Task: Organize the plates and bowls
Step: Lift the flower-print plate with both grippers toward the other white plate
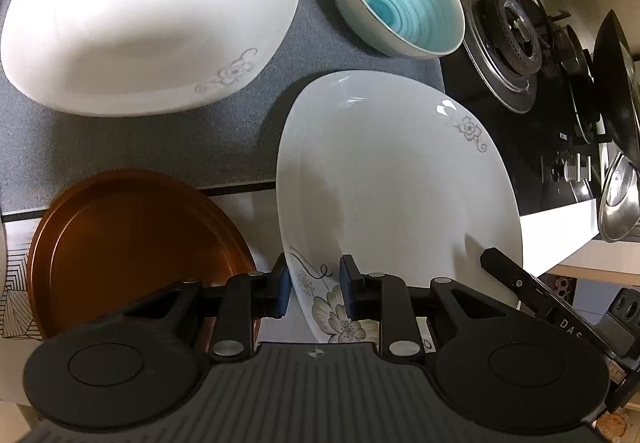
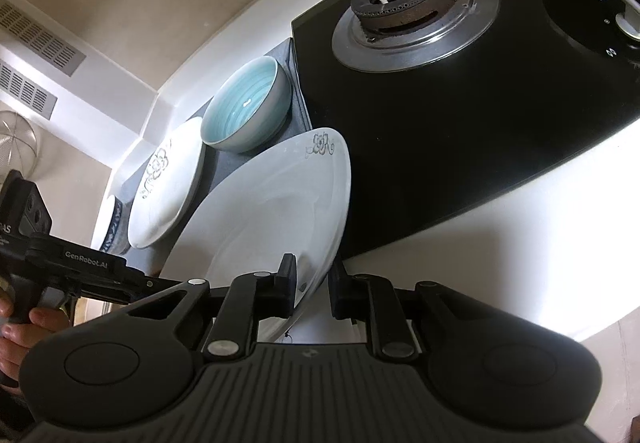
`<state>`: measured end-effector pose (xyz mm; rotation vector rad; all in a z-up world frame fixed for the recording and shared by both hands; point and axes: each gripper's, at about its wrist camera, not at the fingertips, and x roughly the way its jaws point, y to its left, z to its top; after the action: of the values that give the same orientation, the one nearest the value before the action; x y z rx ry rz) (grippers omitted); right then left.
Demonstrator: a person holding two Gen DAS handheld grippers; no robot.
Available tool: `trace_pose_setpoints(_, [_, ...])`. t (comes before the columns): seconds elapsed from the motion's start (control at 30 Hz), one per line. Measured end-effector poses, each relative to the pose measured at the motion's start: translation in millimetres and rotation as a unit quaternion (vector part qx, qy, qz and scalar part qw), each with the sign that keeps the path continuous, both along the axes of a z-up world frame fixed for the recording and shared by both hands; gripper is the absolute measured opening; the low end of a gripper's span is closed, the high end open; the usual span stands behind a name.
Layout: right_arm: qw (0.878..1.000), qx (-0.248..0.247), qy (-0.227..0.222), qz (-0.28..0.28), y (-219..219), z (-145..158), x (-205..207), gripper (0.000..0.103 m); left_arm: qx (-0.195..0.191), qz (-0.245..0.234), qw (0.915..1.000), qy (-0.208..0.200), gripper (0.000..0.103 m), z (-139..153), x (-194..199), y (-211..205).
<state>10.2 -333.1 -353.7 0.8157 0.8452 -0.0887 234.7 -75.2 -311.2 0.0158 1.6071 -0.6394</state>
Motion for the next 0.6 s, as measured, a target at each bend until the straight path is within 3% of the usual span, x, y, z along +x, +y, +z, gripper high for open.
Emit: trace_pose_setpoints(0.6, [1.0,0.021,0.004,-0.015,10.7,6.3,-3.0,0.02,-0.001,0.0,1.0,0.005,0.027,3.9,2.9,5.5])
